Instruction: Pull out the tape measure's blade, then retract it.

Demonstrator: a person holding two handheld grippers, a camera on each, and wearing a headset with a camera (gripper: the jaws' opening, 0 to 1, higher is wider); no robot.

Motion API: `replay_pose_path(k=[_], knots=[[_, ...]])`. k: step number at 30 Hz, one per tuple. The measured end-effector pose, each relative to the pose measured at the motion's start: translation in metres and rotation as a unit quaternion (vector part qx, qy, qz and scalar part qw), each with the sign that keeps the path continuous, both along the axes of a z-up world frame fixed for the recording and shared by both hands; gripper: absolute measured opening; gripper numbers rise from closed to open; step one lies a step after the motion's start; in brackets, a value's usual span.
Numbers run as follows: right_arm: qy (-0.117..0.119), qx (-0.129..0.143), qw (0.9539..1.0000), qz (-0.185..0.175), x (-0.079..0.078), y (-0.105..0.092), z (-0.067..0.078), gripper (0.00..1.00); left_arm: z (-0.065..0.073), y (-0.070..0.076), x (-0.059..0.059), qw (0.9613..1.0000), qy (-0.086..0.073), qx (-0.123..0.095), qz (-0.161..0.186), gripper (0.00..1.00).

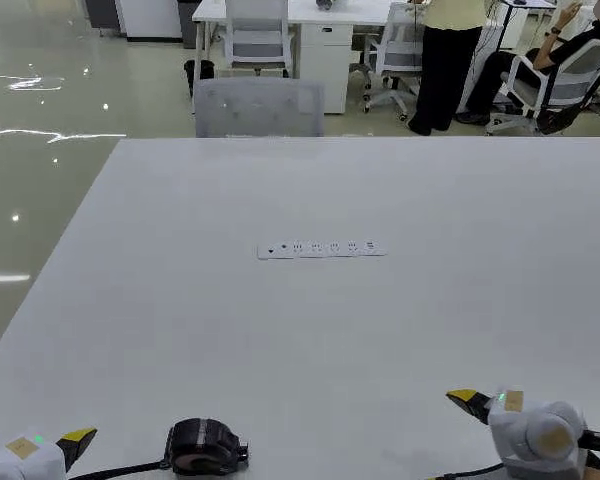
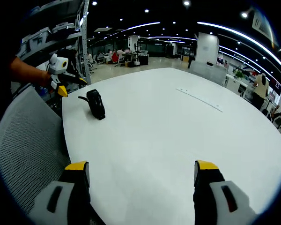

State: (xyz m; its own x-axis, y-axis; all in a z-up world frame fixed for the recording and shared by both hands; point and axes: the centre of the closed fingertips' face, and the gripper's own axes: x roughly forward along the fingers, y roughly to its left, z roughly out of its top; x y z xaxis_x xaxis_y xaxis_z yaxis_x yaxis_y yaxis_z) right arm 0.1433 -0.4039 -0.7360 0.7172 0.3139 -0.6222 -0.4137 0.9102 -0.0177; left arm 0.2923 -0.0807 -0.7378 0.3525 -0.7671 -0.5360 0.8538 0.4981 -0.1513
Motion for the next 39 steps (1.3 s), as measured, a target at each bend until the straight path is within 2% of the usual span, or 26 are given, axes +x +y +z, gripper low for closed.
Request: replay_pose_path(k=[3, 4, 6, 8, 13, 19, 27, 39], knots=[[-0.002, 0.003, 1.0000, -0.009, -0.008, -0.009, 0.000, 0.99, 0.002, 0.000, -0.001, 1.0000, -0.002, 0.002, 0.002, 1.00], [0.000, 0.001, 1.0000, -0.008, -0.010, -0.010, -0.002, 1.00, 0.002, 0.001, 0.001, 1.0000, -0.008, 0.004, 0.002, 1.00], [0.007, -0.014, 0.9999, -0.006, -0.015, -0.015, -0.008, 1.00, 0.002, 0.002, 0.000, 0.9999, -0.010, 0.007, -0.003, 1.00], [0.012, -0.013, 0.9998, -0.007, -0.019, -0.016, -0.010, 1.00, 0.002, 0.003, -0.003, 0.9999, -0.013, 0.008, -0.003, 1.00], [0.016, -0.019, 0.9997, -0.008, -0.029, -0.020, -0.013, 1.00, 0.001, 0.006, -0.008, 1.0000, -0.008, 0.004, 0.000, 1.00], [0.019, -0.018, 0.9996, -0.010, -0.034, -0.019, -0.015, 1.00, 0.003, 0.004, -0.013, 0.9999, -0.009, 0.001, 0.004, 1.00], [0.009, -0.018, 0.9996, -0.022, -0.038, -0.022, -0.013, 1.00, 0.011, -0.002, -0.019, 0.9999, -0.016, 0.001, 0.000, 1.00], [0.008, -0.017, 0.9995, -0.024, -0.041, -0.021, -0.014, 0.99, 0.015, -0.003, -0.019, 0.9998, -0.020, -0.001, -0.003, 1.00]])
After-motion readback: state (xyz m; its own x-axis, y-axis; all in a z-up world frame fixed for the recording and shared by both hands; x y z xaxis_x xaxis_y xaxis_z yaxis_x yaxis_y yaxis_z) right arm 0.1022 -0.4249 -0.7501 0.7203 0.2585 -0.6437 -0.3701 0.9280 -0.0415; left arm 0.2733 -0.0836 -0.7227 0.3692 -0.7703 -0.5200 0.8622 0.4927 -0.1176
